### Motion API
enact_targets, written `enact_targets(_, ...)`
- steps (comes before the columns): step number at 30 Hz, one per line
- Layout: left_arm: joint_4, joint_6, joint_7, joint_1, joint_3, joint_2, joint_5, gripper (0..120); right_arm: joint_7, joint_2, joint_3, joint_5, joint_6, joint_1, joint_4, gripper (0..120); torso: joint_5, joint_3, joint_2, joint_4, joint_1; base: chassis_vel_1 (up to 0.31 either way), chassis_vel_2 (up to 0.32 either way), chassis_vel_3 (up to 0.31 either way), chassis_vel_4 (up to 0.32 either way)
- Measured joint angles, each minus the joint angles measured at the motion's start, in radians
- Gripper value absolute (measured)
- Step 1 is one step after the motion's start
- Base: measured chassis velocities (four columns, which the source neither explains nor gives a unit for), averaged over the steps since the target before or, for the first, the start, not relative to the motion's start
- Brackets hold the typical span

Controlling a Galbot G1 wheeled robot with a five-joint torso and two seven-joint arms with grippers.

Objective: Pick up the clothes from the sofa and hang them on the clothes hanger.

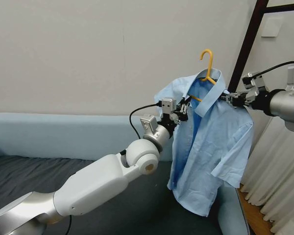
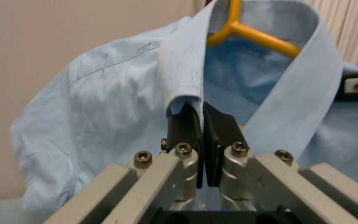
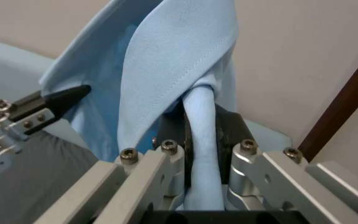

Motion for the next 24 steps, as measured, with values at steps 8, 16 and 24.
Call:
enact_targets(8,-0.061,0.121,-0.044,0.039,-0.023,0.029,0.020,23,0.018,-0.039,0.032,0.013,0.000,-0.057,0.027,8,0.0001,0.000,0.000,-0.0007,0.000,0.000,0.000,0.000,0.000)
enact_targets(16,-0.219,0.188,-0.034,0.312,-0.148,0.189,0.099,54,0.013,0.023,0.048,-0.051,0.133,-0.151,0.000,8,-0.0004,0.000,0.000,-0.0001,0.000,0.000,0.000,0.000,0.000)
enact_targets(24,-0.296,0.184,-0.024,0.564,-0.346,0.205,0.178,83,0.013,0.261,0.051,-0.154,0.266,-0.163,-0.134,8,0.0002,0.000,0.000,0.0004,0.000,0.000,0.000,0.000,0.000)
